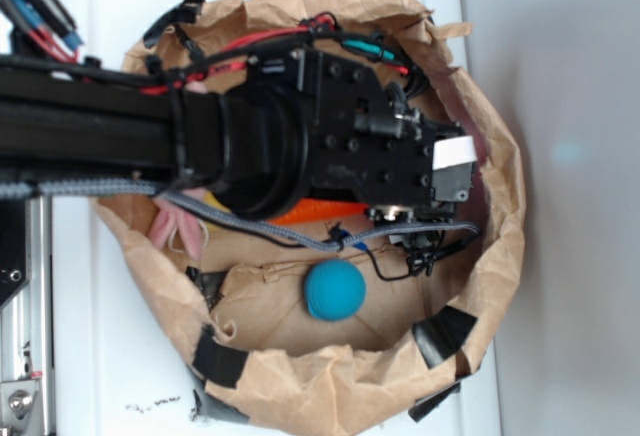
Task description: Grab the carrot.
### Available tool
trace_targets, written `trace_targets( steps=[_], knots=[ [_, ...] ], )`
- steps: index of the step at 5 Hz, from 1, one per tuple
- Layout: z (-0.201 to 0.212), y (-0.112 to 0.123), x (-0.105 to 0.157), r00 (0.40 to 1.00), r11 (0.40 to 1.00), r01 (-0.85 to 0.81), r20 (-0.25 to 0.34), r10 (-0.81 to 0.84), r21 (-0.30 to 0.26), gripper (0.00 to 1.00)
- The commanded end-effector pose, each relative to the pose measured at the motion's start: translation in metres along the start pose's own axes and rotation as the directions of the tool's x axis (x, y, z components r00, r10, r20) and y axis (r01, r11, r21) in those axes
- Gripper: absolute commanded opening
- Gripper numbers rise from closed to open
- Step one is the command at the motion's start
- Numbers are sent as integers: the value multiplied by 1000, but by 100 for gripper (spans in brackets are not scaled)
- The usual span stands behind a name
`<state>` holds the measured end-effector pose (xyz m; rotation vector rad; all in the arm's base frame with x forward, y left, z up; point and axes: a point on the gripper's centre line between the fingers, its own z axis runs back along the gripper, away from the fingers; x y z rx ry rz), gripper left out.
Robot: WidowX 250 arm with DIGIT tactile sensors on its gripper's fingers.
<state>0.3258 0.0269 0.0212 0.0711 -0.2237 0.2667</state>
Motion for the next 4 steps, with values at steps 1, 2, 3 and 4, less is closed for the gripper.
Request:
trace_targets(
  steps=[1, 2, 3, 4],
  knots=[
    [67, 8, 3, 999, 997, 3, -50, -7, -82, 0],
    [90, 6, 3, 998, 996, -16, -64, 11, -86, 0],
    [109, 6, -2, 998, 997, -5, -69, 0, -83, 0],
    [119, 12, -9, 998, 993, 42, -31, -46, -107, 0]
  ],
)
